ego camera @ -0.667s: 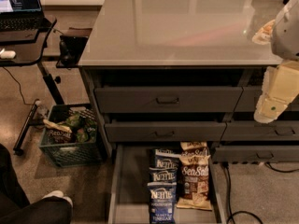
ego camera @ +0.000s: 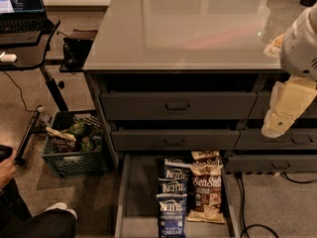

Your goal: Pick brown chip bag from bottom drawer and place on counter

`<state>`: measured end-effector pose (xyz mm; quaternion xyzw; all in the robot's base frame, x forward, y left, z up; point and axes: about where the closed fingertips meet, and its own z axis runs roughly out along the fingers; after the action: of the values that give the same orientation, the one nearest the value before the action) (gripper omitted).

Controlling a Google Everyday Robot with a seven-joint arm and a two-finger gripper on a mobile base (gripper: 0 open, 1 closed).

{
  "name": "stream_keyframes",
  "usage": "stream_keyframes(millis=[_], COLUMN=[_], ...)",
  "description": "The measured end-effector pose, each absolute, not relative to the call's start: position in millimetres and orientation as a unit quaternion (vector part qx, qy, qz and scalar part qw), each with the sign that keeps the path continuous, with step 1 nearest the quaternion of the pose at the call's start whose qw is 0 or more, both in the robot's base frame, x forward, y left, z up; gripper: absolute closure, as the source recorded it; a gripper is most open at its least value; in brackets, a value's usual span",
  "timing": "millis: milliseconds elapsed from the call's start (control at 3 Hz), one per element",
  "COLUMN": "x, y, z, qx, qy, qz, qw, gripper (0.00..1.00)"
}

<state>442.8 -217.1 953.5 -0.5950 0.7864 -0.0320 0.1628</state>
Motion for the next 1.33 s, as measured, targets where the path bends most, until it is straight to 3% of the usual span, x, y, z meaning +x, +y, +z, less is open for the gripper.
stream_keyframes(millis=[1333], x=[508], y=[-258], z=[703], qx=[-0.579], qy=[0.795], qz=[0.019], qw=[0.182], gripper=[0.0])
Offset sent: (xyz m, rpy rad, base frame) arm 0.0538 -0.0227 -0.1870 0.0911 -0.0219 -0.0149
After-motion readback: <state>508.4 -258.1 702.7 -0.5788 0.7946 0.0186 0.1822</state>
